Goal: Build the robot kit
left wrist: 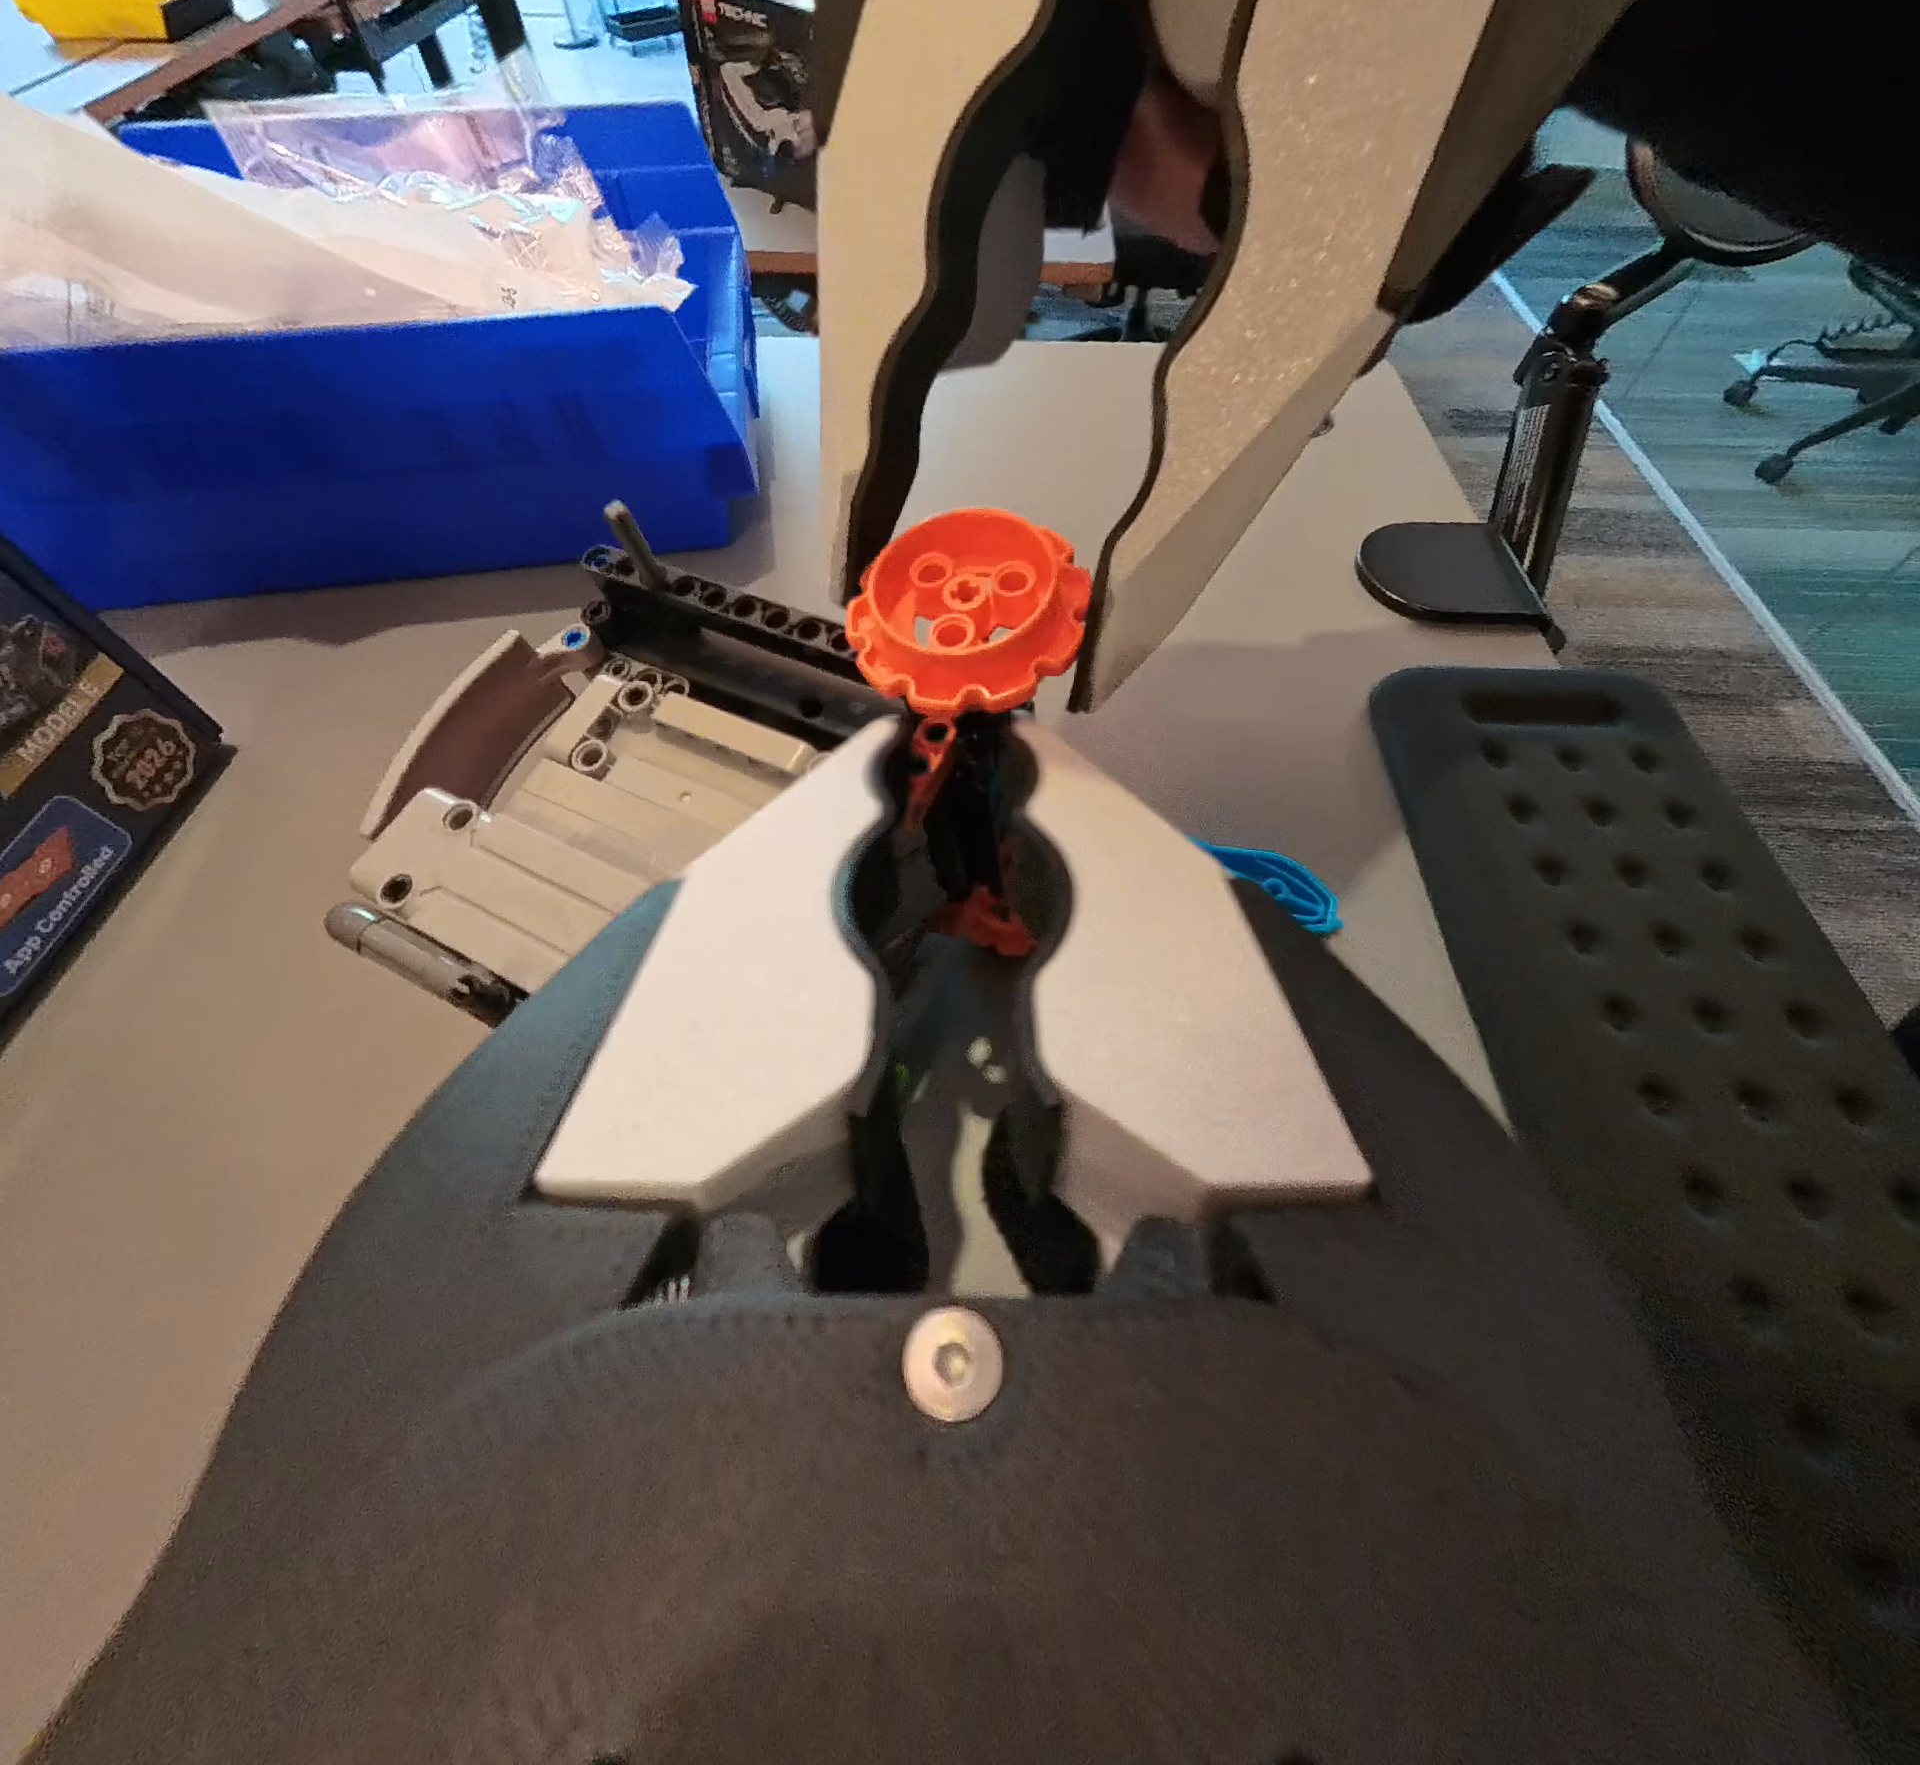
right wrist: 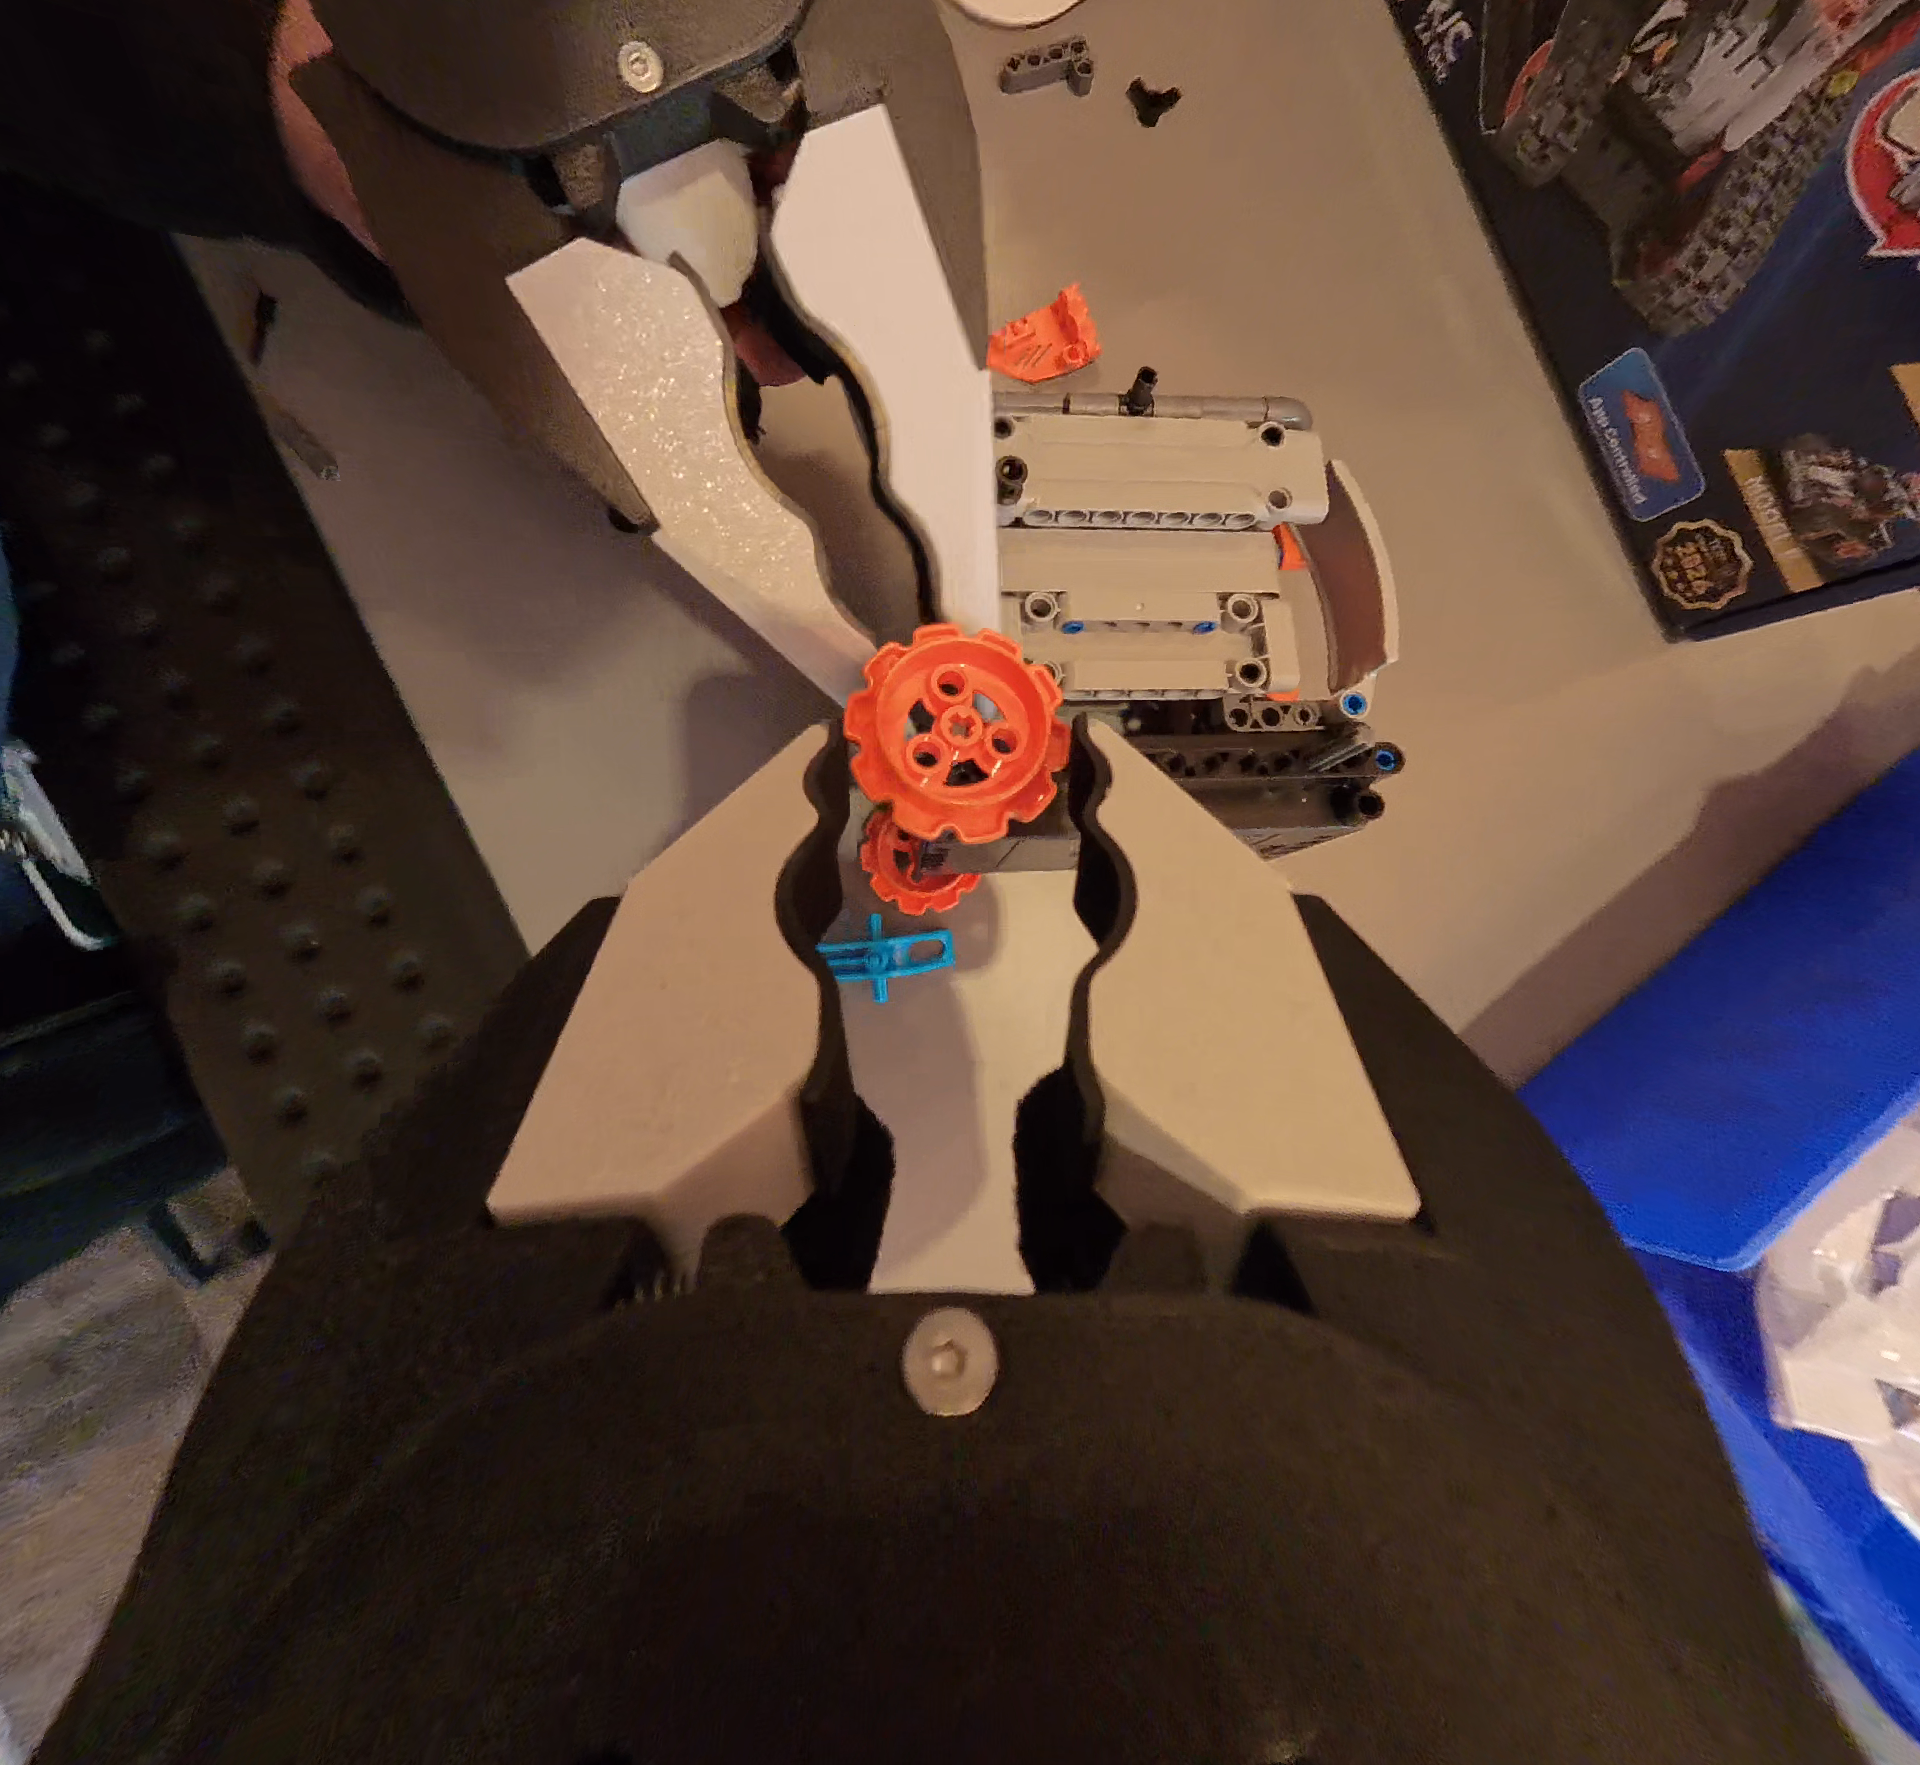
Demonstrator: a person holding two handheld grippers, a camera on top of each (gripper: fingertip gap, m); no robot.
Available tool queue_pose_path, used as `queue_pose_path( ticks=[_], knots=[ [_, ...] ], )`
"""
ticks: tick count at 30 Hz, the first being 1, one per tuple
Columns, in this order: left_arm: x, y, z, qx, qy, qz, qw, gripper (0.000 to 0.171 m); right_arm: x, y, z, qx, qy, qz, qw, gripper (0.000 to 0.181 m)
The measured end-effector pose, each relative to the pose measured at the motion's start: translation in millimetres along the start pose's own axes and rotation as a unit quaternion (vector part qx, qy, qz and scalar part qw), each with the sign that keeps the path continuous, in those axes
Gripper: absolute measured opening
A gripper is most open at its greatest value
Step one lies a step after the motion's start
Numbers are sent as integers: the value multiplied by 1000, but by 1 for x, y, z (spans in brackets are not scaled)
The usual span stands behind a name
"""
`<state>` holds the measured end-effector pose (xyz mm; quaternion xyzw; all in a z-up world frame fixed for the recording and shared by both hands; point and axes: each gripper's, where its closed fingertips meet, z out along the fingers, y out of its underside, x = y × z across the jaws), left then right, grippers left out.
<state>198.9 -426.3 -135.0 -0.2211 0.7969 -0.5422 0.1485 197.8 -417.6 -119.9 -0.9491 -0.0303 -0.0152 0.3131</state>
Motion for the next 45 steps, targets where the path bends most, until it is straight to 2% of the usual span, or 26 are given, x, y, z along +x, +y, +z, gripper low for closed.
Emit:
queue_pose_path(
  ticks=[1,3,7,12,14,16,19,21,27,37,42,44,45],
  knots=[
    [-1,-1,-1,-3,5,11,1000,7,1,-2,1,10,1,13,1000,40],
    [-7,-1,-3,-18,1,36,999,6,4,-4,2,29,2,46,999,40],
    [-17,2,-10,-30,13,19,999,6,4,-9,6,58,18,90,994,40],
    [-28,-12,-37,41,25,-66,997,10,7,-18,11,112,76,128,983,40],
    [-30,-28,-48,81,46,-96,991,12,8,-24,15,128,91,141,978,40],
    [-38,-31,-51,77,32,-87,993,19,10,-28,17,141,100,158,972,40],
    [-31,-20,-40,39,52,-85,994,19,9,-31,20,153,106,149,971,40],
    [-28,-20,-37,42,57,-90,993,12,8,-31,20,153,107,146,971,40],
    [-31,-16,-33,42,24,-67,997,2,6,-29,20,158,116,126,972,39],
    [-31,-18,-30,53,-33,-32,997,1,5,-27,19,165,135,111,971,39],
    [-28,-20,-32,41,-40,-3,998,1,1,-30,12,187,96,124,970,42],
    [-28,-21,-33,49,-25,-32,998,2,3,-31,5,189,85,117,971,42],
    [-30,-21,-35,51,-24,-38,998,5,2,-31,4,184,74,110,974,37]
  ],
)
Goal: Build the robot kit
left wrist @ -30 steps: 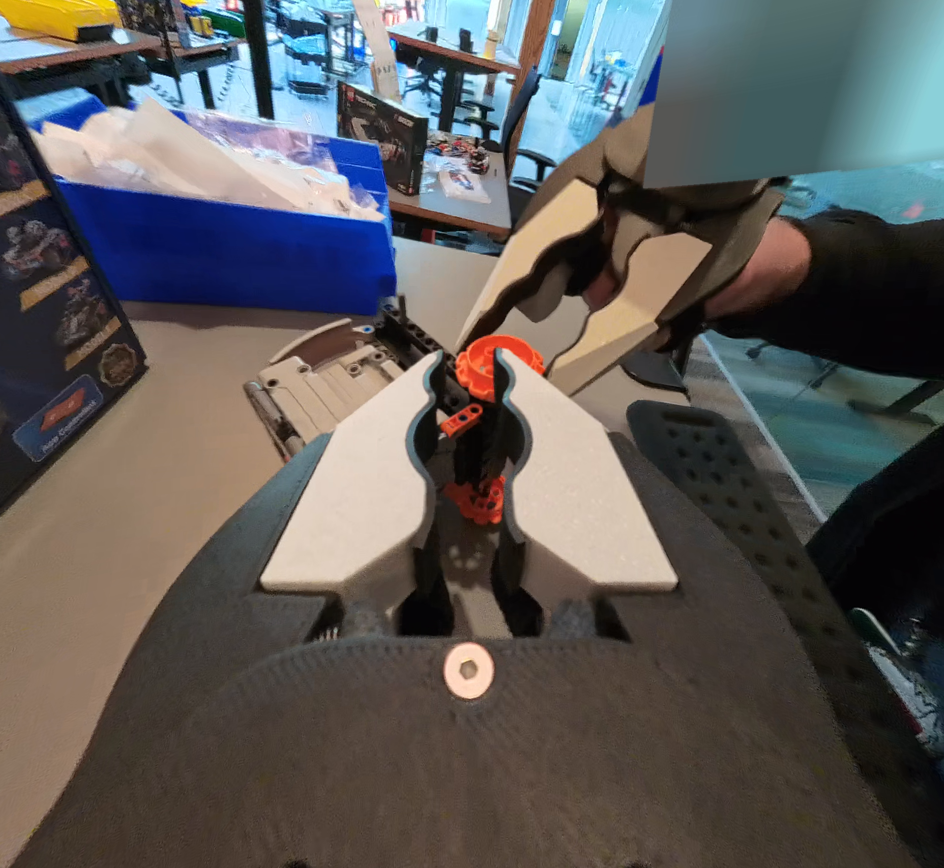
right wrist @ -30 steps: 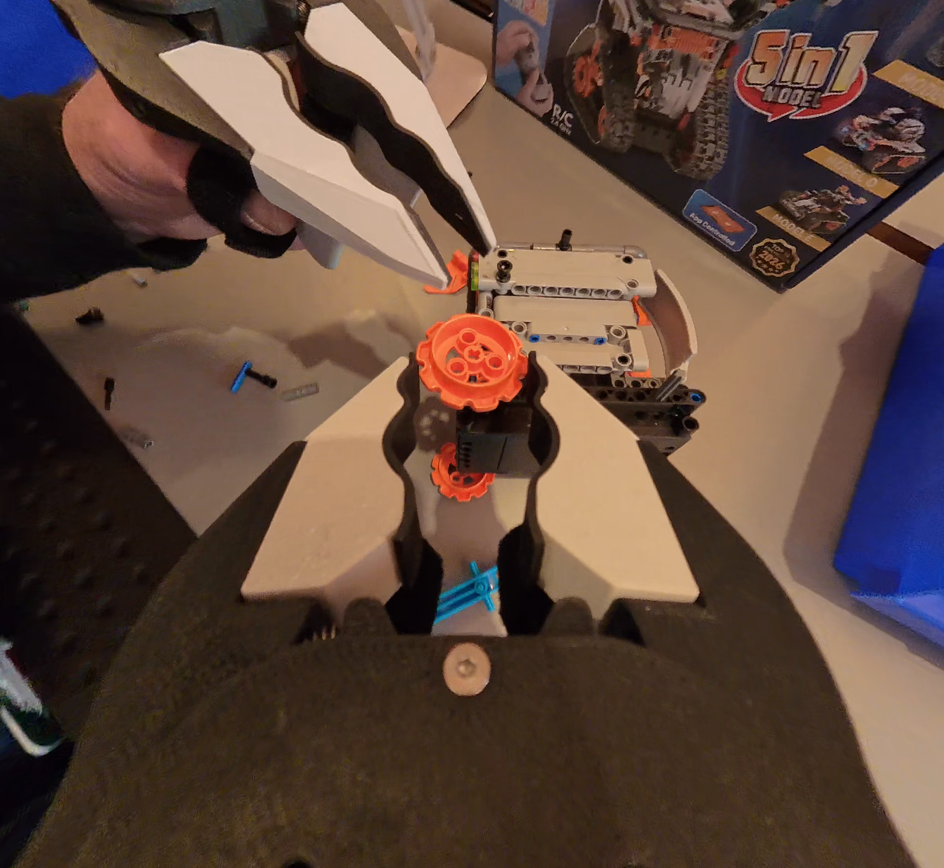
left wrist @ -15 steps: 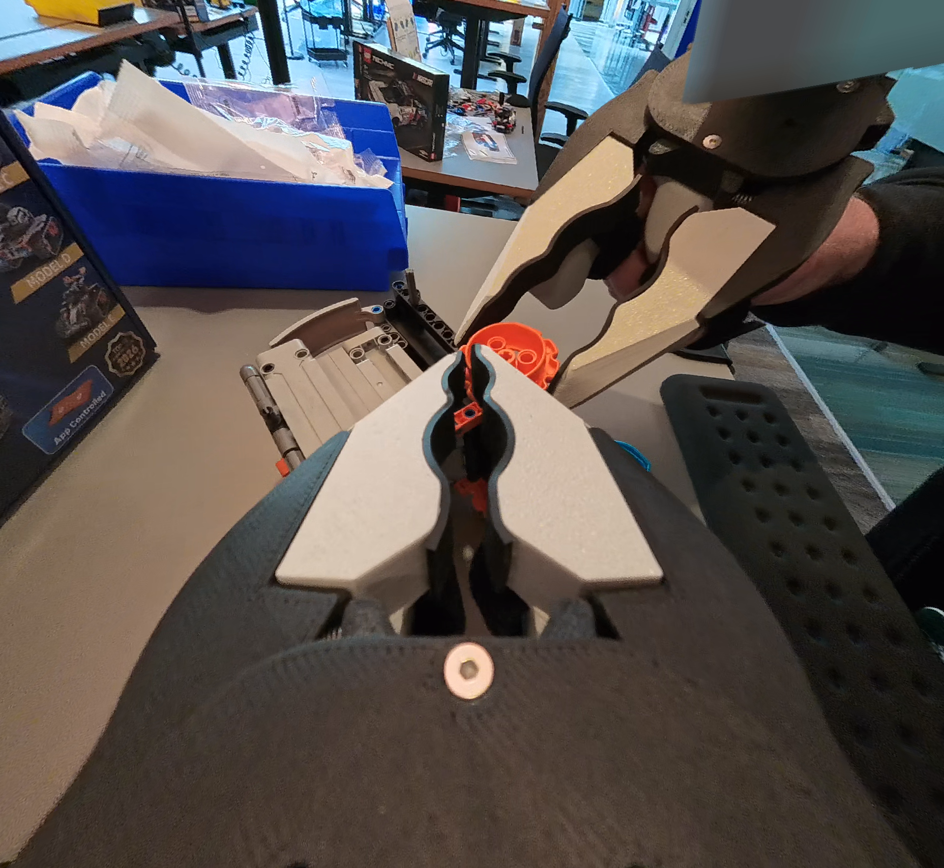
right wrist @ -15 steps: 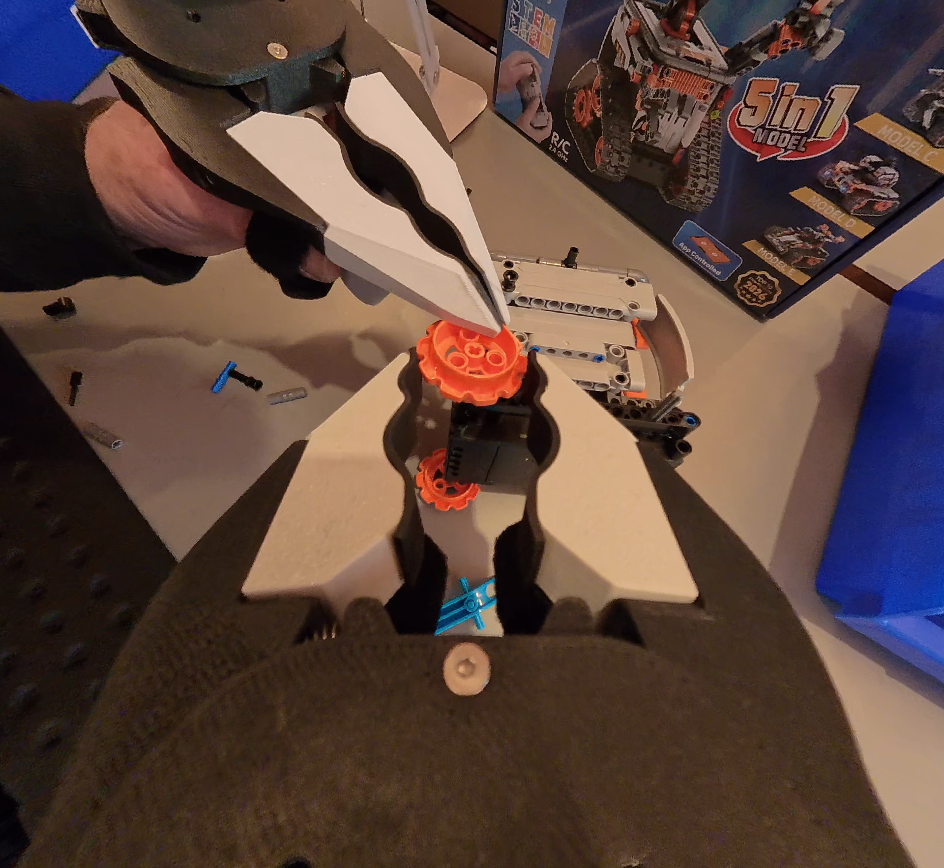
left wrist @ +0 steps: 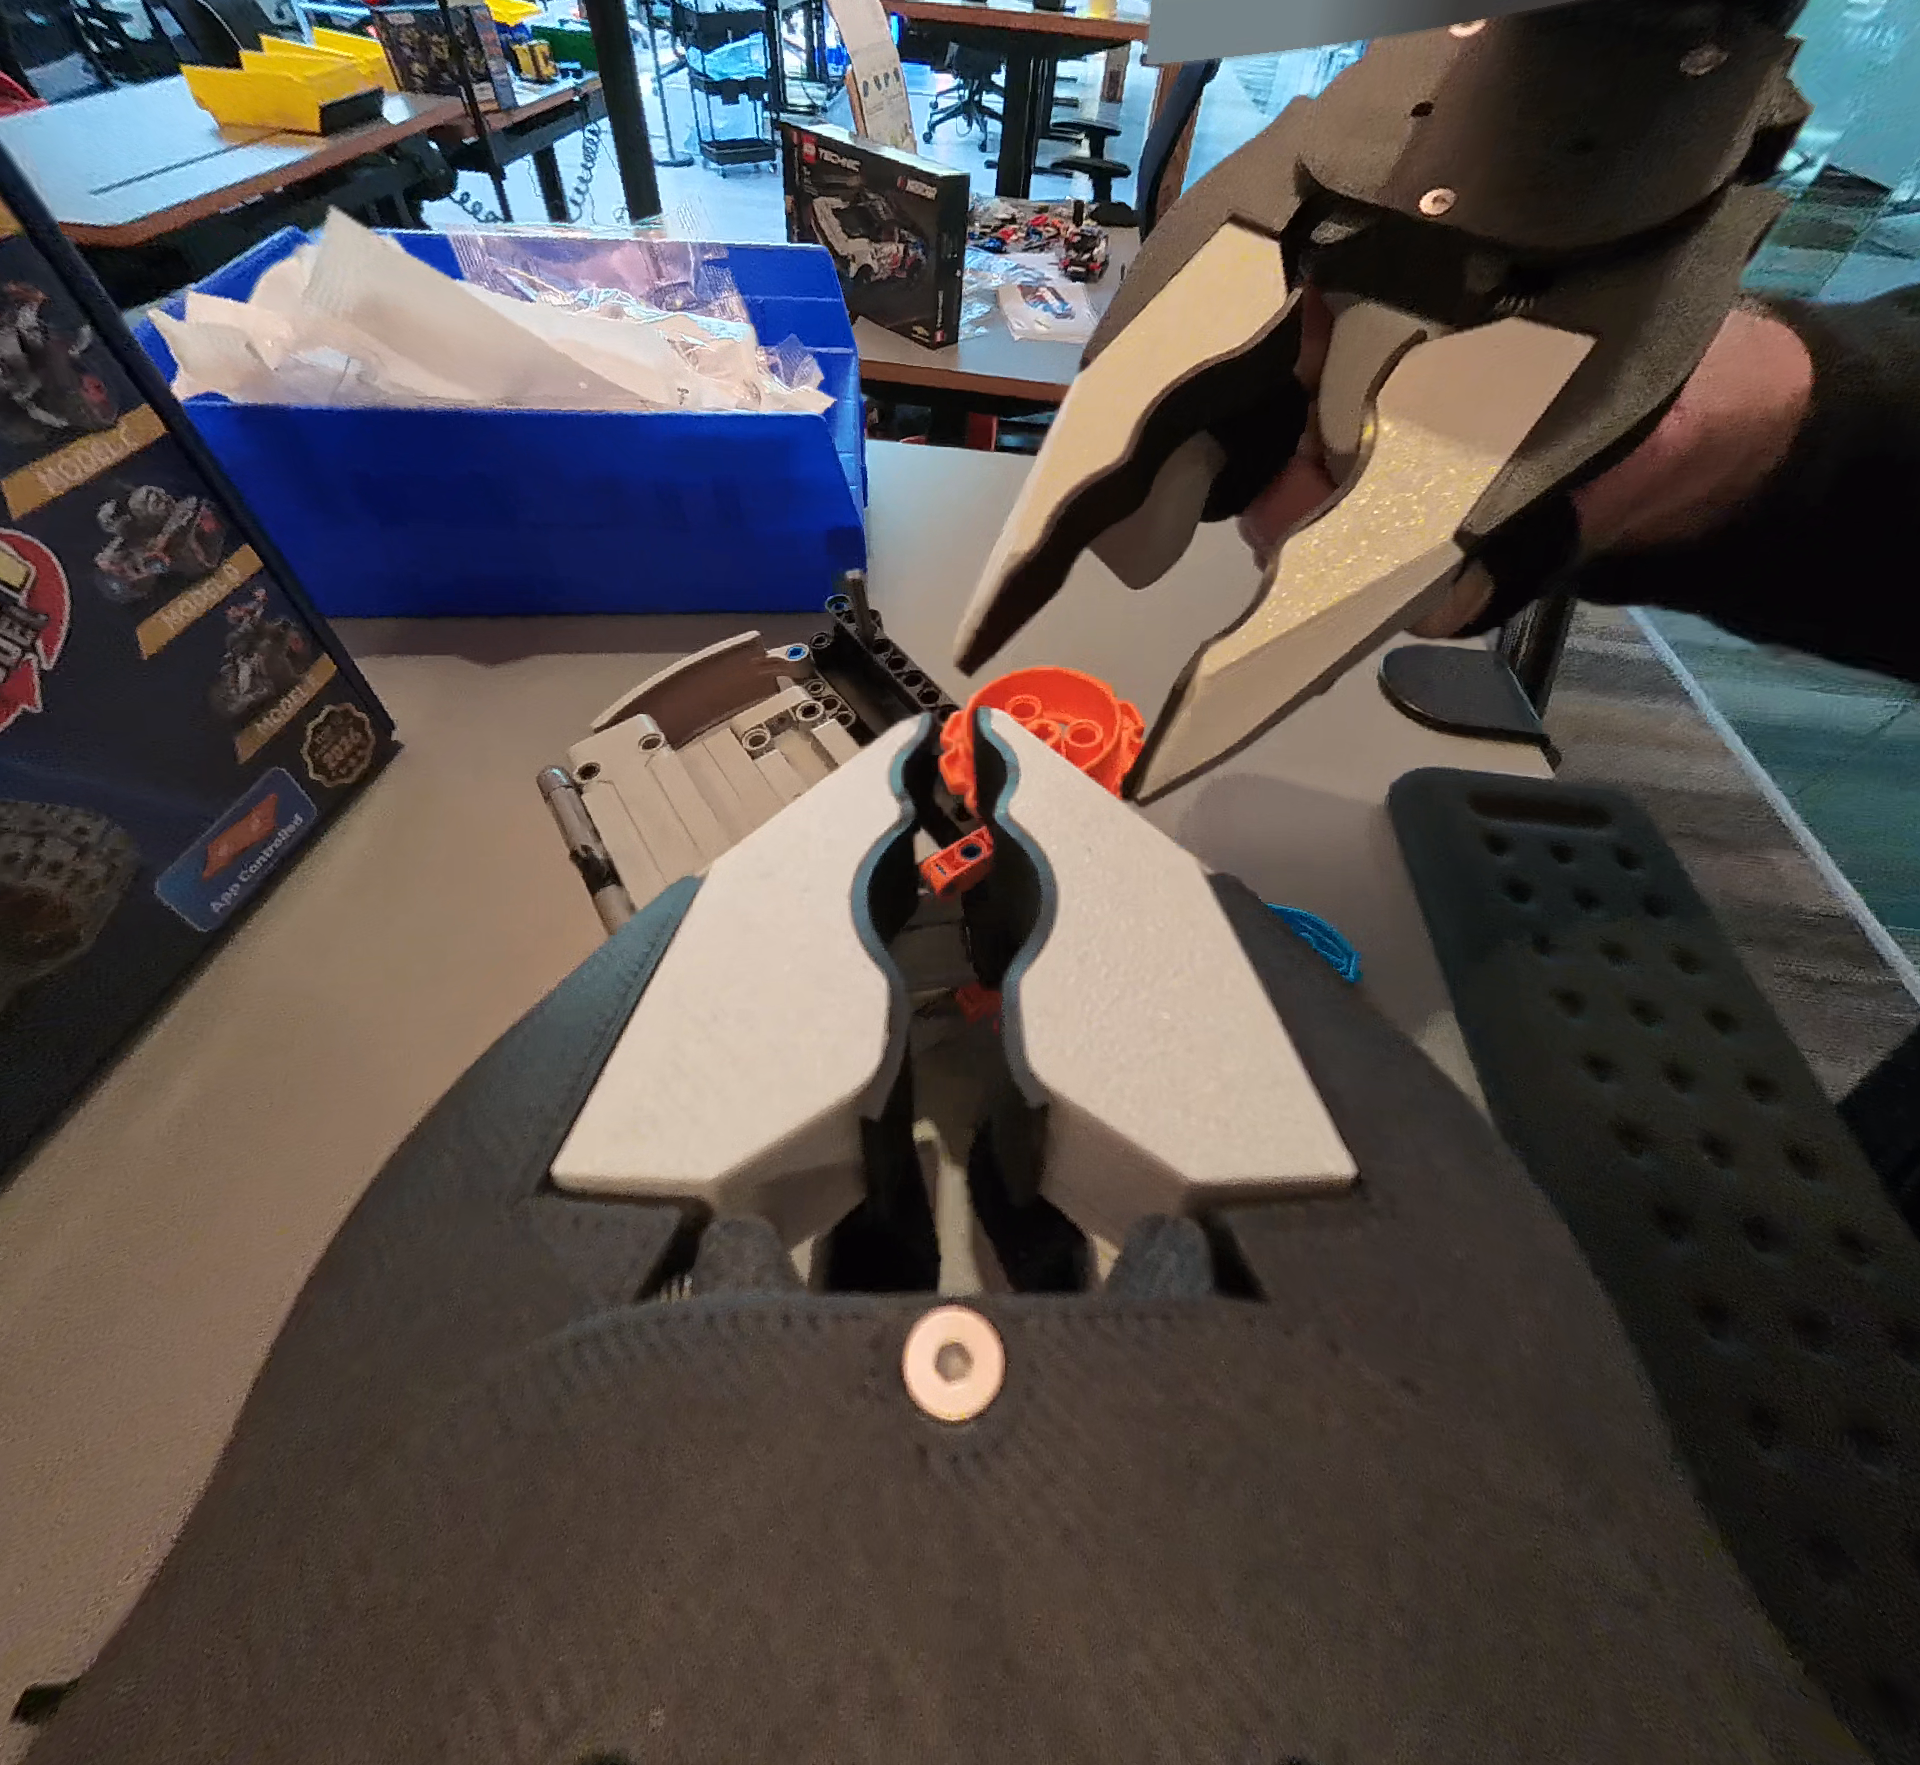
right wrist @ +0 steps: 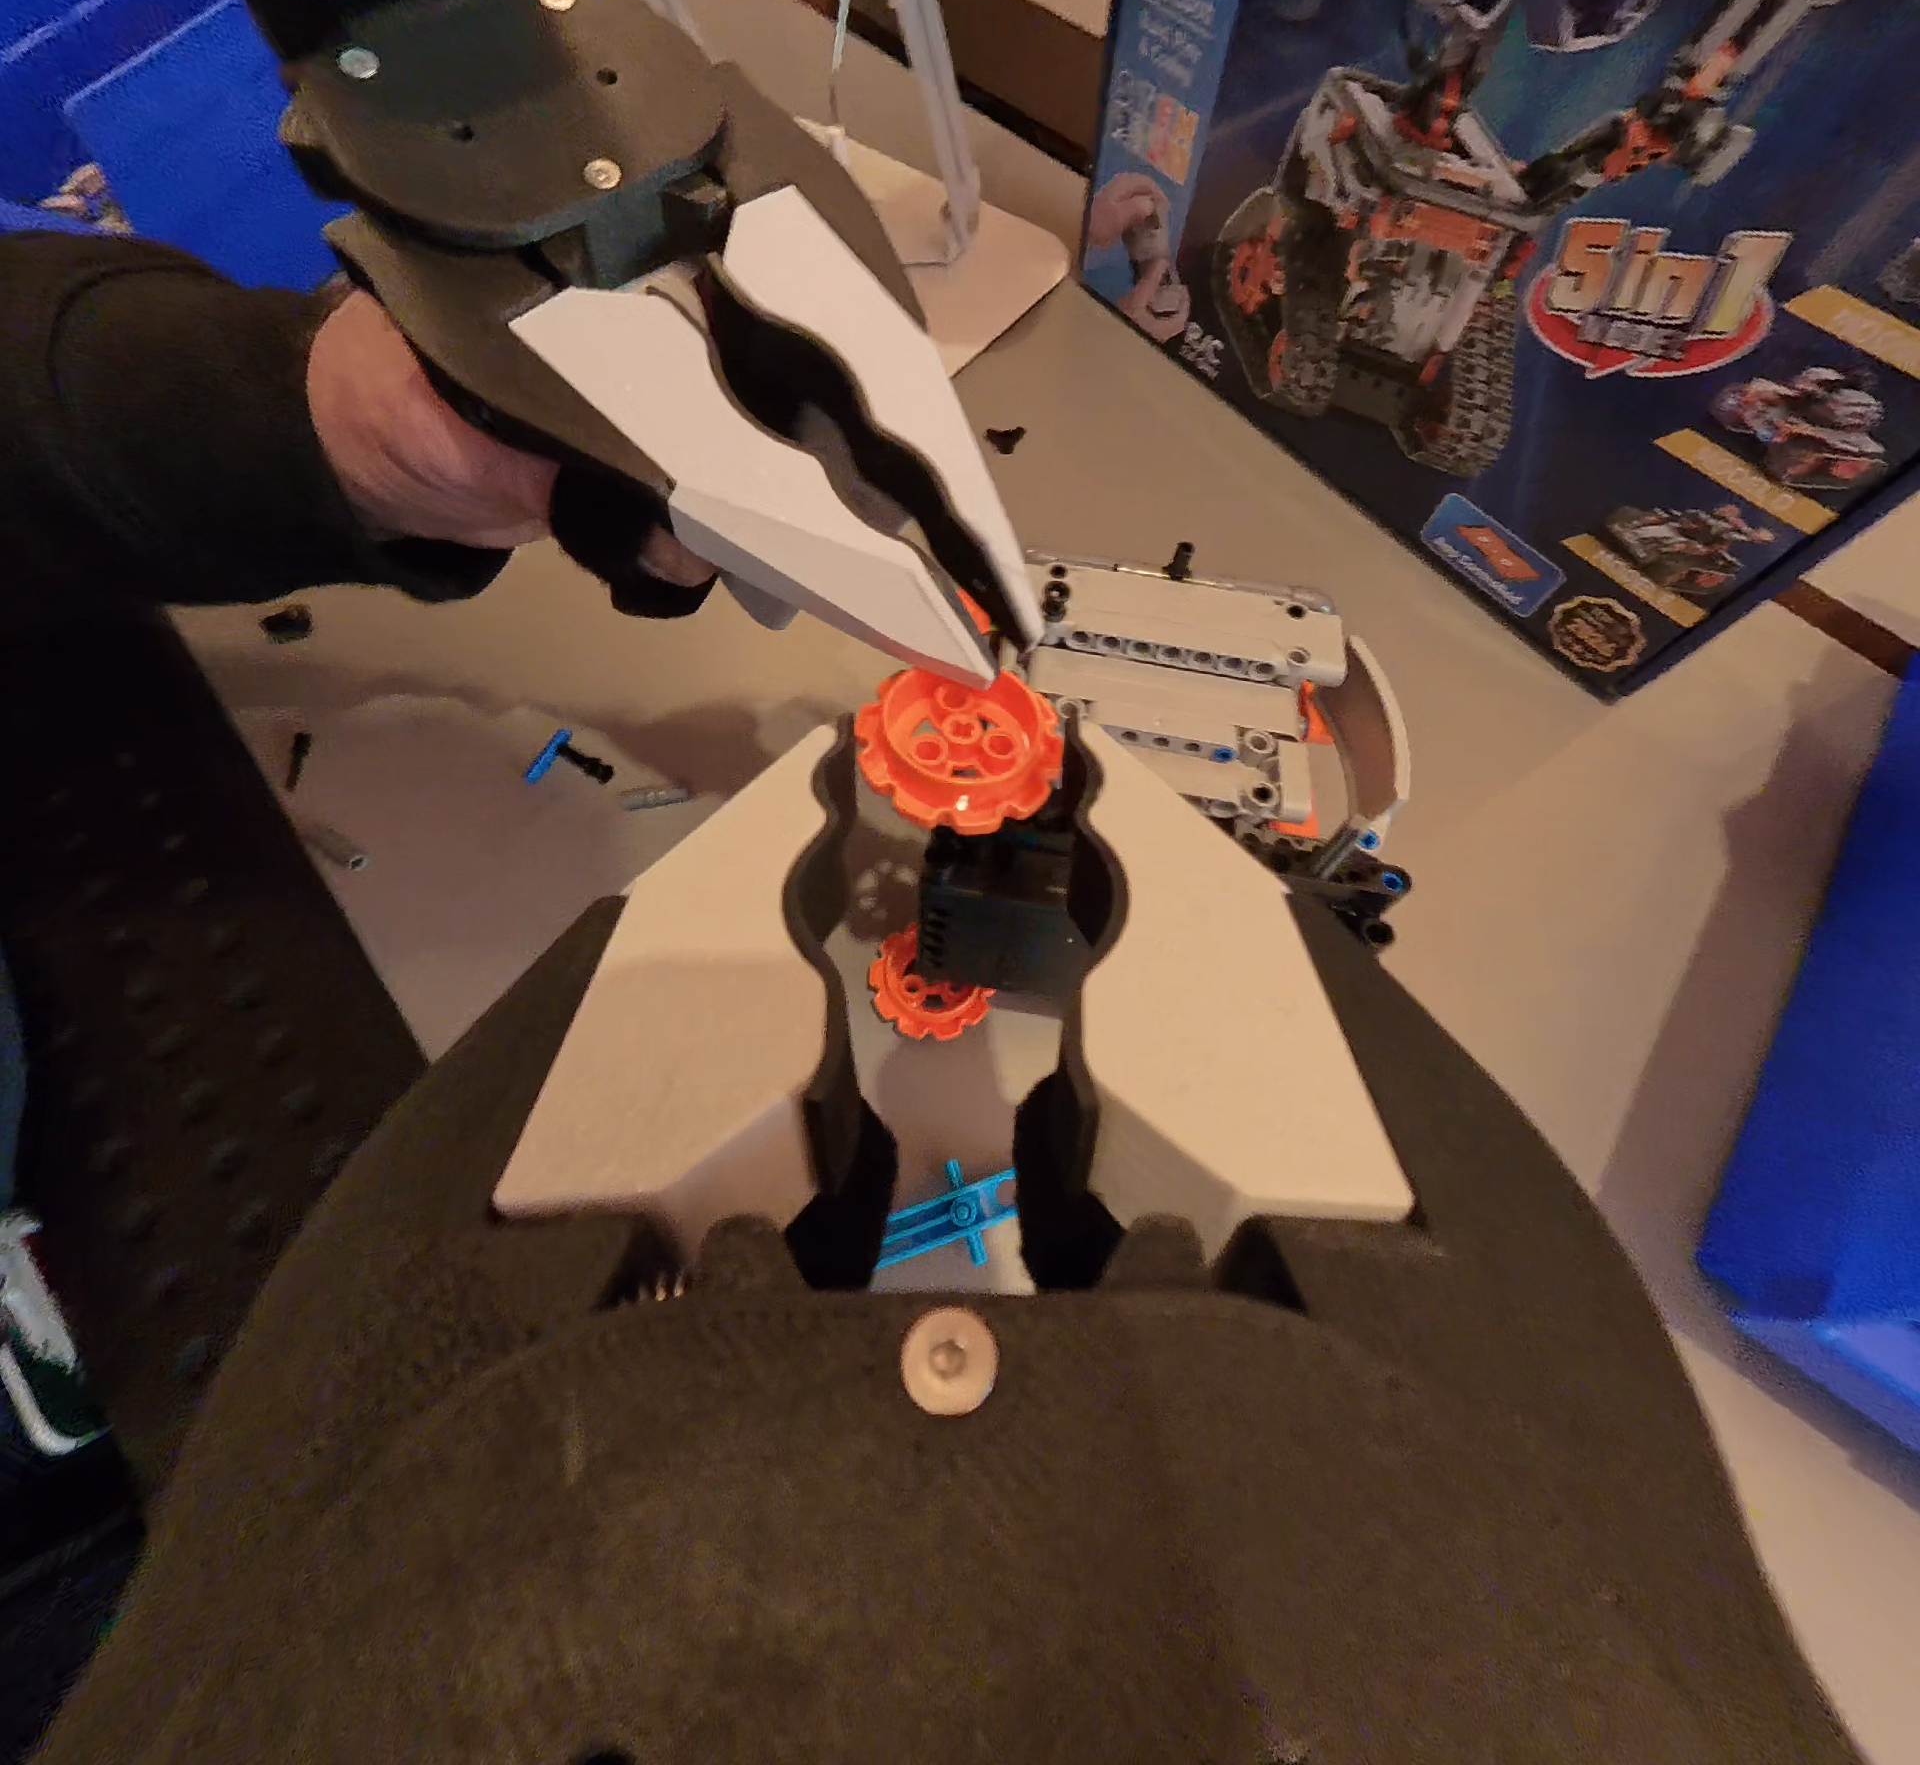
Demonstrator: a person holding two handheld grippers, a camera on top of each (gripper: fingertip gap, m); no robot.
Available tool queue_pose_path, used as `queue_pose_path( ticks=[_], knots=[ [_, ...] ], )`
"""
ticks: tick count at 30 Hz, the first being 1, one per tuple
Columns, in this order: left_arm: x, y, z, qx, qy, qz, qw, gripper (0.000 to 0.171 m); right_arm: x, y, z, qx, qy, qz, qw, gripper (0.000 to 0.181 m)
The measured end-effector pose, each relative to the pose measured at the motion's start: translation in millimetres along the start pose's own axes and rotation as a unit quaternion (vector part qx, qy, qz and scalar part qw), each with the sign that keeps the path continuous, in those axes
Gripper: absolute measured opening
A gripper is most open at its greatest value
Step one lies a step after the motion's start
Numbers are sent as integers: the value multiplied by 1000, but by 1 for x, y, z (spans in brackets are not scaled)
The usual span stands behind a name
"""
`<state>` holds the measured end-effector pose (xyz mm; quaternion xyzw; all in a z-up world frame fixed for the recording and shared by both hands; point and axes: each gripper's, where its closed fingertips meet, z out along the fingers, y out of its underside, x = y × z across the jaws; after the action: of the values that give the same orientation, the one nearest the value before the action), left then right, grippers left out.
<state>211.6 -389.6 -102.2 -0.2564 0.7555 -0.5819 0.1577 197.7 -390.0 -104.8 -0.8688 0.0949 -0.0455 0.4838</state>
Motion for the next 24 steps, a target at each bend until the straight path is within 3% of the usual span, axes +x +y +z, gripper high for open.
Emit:
queue_pose_path(
  ticks=[5,9,24],
  knots=[
    [13,-2,-2,-24,36,10,999,11,-5,2,-1,-53,-29,-42,997,34],
    [22,2,2,-46,52,30,997,2,-7,6,-5,-90,-58,-51,993,32],
    [26,3,7,-48,38,63,996,0,-9,11,-9,-110,-57,-63,990,31]
  ],
)
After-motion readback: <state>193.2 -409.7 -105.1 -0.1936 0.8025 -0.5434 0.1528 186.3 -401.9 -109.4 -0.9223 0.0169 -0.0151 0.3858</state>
